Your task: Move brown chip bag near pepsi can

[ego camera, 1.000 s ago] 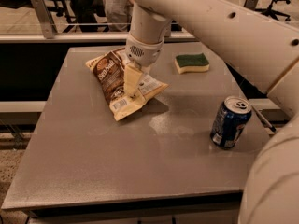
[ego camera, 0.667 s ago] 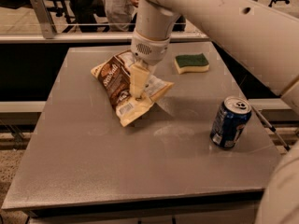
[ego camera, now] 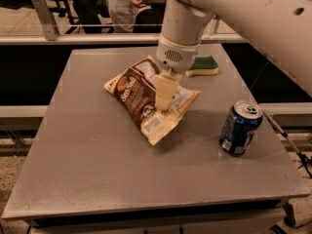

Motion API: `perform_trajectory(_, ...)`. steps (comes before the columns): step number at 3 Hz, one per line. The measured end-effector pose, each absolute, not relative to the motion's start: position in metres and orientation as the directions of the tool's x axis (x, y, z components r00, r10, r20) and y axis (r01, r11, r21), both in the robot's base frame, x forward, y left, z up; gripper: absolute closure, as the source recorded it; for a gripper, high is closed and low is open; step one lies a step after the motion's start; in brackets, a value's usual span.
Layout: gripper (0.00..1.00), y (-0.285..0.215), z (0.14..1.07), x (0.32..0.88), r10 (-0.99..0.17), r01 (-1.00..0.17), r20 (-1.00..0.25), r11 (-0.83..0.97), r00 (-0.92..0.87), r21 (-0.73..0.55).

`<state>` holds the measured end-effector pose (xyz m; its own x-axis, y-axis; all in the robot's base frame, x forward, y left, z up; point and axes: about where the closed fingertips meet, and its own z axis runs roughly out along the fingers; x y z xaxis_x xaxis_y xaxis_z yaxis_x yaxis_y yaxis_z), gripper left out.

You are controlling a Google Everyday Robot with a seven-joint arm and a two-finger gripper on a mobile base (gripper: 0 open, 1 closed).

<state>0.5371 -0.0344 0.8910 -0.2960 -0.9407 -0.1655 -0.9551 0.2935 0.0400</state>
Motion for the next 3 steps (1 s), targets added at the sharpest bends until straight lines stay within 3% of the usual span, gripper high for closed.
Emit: perform_trajectory(3,1.00,-0.085,0.888,0.497,-0.962,-0.978,-0.179,0.197,-0.206,0.066)
